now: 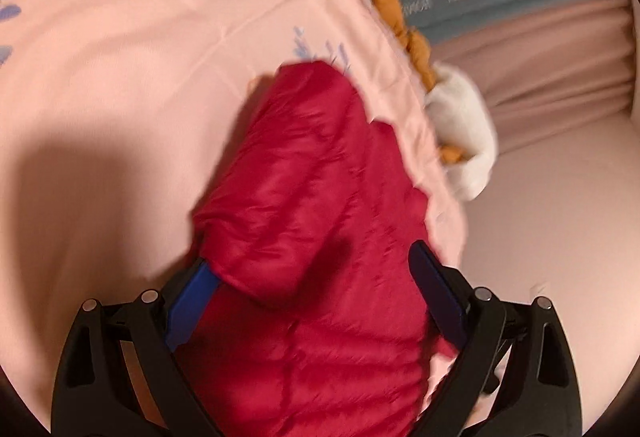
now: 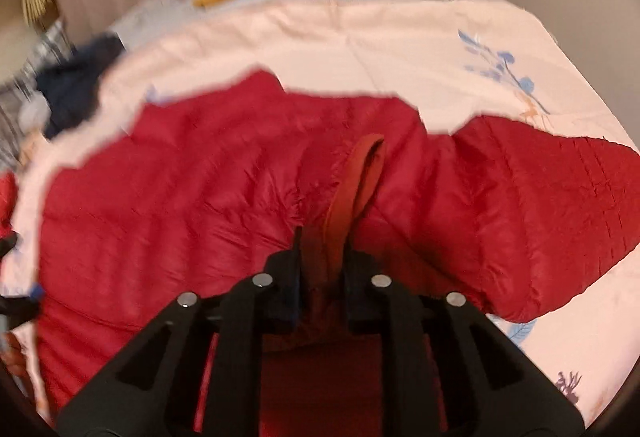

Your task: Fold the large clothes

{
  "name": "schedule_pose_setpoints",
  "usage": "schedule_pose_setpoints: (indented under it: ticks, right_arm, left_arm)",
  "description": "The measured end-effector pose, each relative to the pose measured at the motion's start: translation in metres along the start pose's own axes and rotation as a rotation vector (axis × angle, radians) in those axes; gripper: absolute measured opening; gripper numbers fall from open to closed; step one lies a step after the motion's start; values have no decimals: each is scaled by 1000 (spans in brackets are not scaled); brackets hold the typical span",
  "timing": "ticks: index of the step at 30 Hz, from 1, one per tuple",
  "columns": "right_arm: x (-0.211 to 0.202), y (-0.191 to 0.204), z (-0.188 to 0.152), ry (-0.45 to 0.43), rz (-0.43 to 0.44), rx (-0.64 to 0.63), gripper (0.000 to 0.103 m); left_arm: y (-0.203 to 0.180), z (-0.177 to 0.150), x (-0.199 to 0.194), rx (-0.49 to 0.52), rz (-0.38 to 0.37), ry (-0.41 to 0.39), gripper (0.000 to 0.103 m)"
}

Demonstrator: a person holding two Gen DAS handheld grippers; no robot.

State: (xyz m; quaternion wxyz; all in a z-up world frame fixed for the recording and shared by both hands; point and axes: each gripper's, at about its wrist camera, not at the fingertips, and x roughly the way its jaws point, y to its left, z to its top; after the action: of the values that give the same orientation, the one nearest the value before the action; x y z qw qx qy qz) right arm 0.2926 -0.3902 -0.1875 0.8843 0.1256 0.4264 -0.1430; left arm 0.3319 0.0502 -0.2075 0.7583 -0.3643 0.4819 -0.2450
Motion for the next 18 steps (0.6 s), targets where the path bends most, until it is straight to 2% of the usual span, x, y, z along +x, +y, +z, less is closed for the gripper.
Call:
schedule_pose_setpoints:
  ticks: [2, 4, 6, 8, 12, 15, 16, 18]
  right_arm:
    - [-12, -7, 0, -20, 2, 11, 26]
    - [-33, -10, 1, -85, -18, 1, 44]
    - [-52, -5, 2, -179, -45, -44, 45]
    - [-57, 2, 4, -202, -2, -60, 46]
    - [-46, 19, 4, -184, 14, -109, 41]
    - [-6, 22, -7, -34, -60, -165, 39]
    - [2, 20, -10, -20, -60, -160, 40]
    - [8, 16, -15, -30, -48, -150, 48]
  left_arm:
    - [-8, -5, -12, 114, 106, 42, 94]
    - [-15, -7, -30, 202, 185, 21, 94]
    - [-26, -3, -45, 265, 218, -26, 94]
    - [-45, 2, -48, 334, 266, -82, 94]
    - [-74, -7, -17, 453, 347, -87, 94]
    - [-76, -19, 25, 535, 450, -32, 91]
    - [-72, -22, 35, 551, 490, -7, 91]
    - [-63, -28, 51, 570, 522, 35, 92]
